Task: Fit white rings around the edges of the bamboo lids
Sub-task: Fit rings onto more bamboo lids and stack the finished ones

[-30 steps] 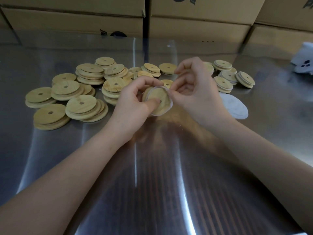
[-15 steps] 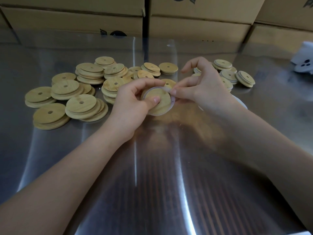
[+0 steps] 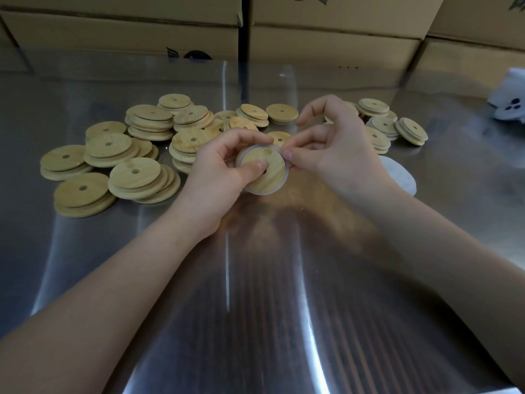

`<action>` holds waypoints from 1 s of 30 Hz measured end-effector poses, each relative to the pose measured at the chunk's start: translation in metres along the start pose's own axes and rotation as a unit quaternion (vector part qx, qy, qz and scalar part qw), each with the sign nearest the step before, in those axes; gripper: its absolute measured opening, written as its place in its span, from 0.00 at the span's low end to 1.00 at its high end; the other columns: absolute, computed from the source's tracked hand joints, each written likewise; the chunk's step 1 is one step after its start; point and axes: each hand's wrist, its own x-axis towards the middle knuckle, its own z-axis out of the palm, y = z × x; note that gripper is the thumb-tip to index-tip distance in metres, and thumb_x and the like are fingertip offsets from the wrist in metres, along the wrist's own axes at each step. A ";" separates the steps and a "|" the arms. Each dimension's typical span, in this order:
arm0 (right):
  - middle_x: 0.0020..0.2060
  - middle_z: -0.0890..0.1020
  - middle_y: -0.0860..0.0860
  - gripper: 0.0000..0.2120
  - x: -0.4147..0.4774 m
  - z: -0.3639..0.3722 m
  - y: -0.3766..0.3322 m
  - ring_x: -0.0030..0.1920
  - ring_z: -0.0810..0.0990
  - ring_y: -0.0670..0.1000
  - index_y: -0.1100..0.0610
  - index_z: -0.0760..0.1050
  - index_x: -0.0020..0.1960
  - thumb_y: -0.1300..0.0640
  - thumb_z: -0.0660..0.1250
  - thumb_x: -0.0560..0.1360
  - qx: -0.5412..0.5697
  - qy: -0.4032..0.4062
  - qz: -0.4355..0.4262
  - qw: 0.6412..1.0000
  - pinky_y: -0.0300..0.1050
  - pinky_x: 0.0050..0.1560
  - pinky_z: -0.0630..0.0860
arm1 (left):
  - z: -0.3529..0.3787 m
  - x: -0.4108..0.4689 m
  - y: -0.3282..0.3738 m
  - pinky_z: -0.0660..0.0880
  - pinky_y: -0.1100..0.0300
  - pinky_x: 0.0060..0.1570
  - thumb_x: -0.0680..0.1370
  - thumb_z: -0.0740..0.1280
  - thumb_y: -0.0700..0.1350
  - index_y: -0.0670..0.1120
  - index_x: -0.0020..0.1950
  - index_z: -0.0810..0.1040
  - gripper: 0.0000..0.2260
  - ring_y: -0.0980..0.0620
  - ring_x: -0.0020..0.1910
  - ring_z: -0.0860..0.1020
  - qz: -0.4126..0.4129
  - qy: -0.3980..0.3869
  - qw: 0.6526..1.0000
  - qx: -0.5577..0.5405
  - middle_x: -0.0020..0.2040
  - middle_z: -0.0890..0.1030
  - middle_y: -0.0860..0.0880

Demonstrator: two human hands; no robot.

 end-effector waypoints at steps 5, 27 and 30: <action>0.35 0.84 0.51 0.18 -0.003 0.004 -0.001 0.38 0.83 0.52 0.48 0.68 0.45 0.67 0.73 0.70 -0.060 0.011 -0.042 0.997 0.54 0.46 0.81 | 0.000 0.000 0.000 0.81 0.55 0.51 0.75 0.68 0.30 0.47 0.50 0.80 0.12 0.53 0.49 0.82 -0.003 0.003 1.000 0.008 0.48 0.83 0.52; 0.38 0.84 0.53 0.12 0.010 -0.010 0.013 0.38 0.83 0.49 0.58 0.81 0.46 0.53 0.73 0.66 0.225 -0.079 0.159 0.958 0.41 0.35 0.80 | -0.006 0.005 0.003 0.82 0.53 0.48 0.80 0.64 0.48 0.41 0.60 0.80 0.13 0.44 0.54 0.84 -0.146 0.008 0.970 -0.194 0.54 0.85 0.41; 0.40 0.84 0.54 0.14 0.011 -0.011 0.015 0.39 0.83 0.50 0.60 0.80 0.50 0.53 0.72 0.67 0.241 -0.071 0.177 0.952 0.42 0.37 0.80 | -0.006 0.005 0.003 0.82 0.55 0.44 0.80 0.65 0.45 0.40 0.59 0.80 0.12 0.44 0.51 0.85 -0.167 0.009 0.965 -0.201 0.53 0.85 0.41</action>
